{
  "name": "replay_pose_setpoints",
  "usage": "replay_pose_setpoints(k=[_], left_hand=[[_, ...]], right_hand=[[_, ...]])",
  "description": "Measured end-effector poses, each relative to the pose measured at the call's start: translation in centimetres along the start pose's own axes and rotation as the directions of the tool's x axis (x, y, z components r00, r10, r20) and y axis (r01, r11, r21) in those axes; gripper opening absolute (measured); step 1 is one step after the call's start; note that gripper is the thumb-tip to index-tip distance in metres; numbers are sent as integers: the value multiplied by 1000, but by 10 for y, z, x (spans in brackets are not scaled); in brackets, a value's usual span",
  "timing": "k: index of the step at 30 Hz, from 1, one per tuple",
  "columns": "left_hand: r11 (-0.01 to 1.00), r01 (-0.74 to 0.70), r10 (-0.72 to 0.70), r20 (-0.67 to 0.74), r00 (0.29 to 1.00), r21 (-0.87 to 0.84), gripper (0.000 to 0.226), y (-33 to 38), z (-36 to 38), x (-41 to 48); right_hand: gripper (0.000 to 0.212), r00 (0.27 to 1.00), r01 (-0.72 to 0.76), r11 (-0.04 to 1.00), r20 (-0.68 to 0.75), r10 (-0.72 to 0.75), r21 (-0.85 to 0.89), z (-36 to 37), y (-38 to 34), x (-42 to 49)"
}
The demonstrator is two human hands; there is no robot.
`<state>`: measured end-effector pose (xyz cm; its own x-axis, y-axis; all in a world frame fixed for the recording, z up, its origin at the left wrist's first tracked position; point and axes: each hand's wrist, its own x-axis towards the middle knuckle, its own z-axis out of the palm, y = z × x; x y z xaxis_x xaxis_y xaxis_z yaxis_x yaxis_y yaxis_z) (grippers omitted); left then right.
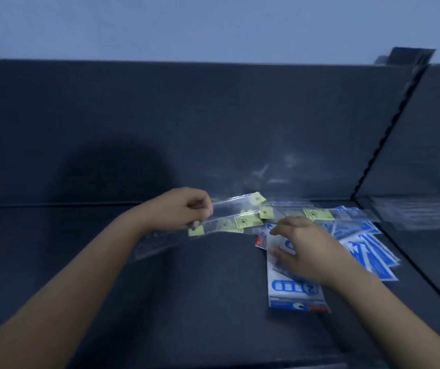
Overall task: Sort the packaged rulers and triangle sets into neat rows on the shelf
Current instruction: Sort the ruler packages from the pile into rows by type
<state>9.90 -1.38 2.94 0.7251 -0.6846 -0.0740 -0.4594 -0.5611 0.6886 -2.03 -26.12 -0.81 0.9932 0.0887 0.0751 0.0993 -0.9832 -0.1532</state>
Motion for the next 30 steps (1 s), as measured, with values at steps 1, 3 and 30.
replay_pose_setpoints(k=[1, 3, 30], left_hand=[[1000, -19, 19, -3, 1000, -23, 7, 4, 3, 4], [998, -57, 57, -22, 998, -29, 8, 13, 10, 12], [992, -6, -35, -319, 947, -125, 8, 80, 84, 7]], right_hand=[[43, 999, -39, 998, -8, 39, -41, 0, 3, -8], [46, 994, -106, 991, -21, 105, -79, -2, 7, -24], [26, 988, 156, 987, -18, -156, 37, -11, 81, -42]])
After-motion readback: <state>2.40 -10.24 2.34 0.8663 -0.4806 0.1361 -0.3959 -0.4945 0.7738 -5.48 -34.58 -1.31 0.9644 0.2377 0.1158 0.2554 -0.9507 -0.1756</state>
